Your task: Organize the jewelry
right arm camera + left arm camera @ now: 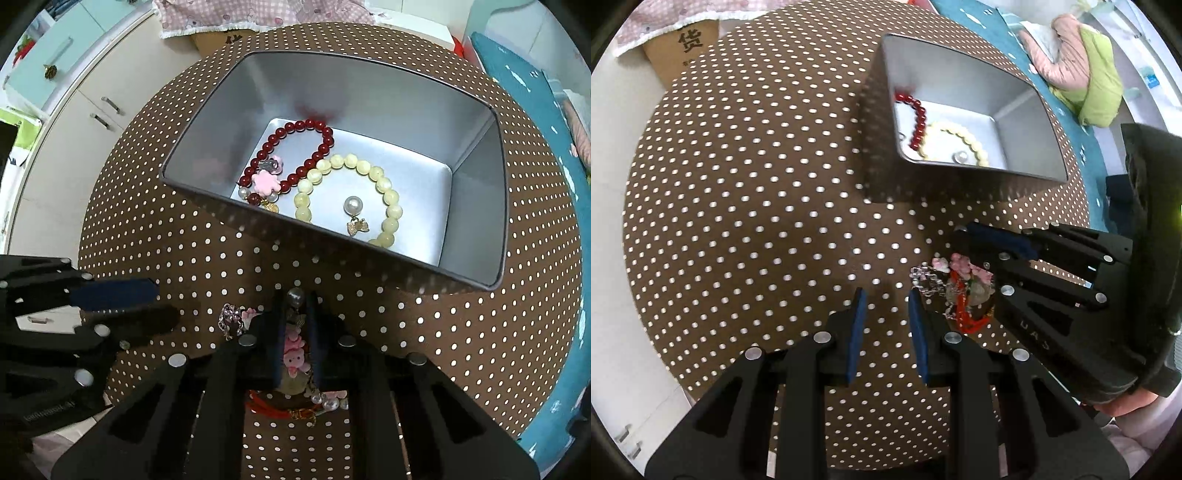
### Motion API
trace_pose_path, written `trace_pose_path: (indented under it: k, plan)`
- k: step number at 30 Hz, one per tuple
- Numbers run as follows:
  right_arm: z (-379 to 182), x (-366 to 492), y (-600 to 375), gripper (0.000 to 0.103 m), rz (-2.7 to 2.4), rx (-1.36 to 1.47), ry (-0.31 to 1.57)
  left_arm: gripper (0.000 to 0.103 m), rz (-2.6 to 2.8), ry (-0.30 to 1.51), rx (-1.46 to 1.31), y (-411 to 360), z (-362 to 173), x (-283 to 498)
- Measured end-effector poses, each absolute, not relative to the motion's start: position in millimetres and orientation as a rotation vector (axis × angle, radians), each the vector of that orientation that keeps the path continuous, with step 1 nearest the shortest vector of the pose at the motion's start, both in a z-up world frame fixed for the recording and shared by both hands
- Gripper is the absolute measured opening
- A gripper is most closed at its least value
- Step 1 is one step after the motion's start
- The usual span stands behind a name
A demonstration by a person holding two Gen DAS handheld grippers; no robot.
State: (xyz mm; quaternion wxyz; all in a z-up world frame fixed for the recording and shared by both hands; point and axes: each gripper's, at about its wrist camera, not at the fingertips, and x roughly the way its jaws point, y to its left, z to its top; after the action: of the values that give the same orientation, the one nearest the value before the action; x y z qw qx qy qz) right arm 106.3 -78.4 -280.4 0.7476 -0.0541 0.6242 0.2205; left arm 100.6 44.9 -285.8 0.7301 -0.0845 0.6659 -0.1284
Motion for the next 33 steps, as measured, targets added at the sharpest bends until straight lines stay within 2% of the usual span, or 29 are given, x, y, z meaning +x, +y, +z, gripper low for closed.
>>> trace_pose_path:
  k: [14, 18, 19, 33]
  plan:
    - [-245.0, 100.7, -123.2, 0.01, 0.432, 0.021, 1.32, 0.024, -0.343, 1.477, -0.117, -34.6, -316.7, 116.2]
    - [-243.2, 99.8, -133.6, 0.01, 0.413, 0.037, 1.312, 0.002, -0.316, 1.467, -0.016, -51.7, -320.3, 121.6]
    - [-242.9, 99.1, -136.7, 0.01, 0.411, 0.04, 1.311, 0.0, -0.324, 1.47, -0.033, -53.4, -321.2, 122.1]
    - [-229.9, 93.9, -156.5, 0.01, 0.384, 0.074, 1.28, 0.0, -0.297, 1.409, -0.064, -65.4, -306.7, 125.4]
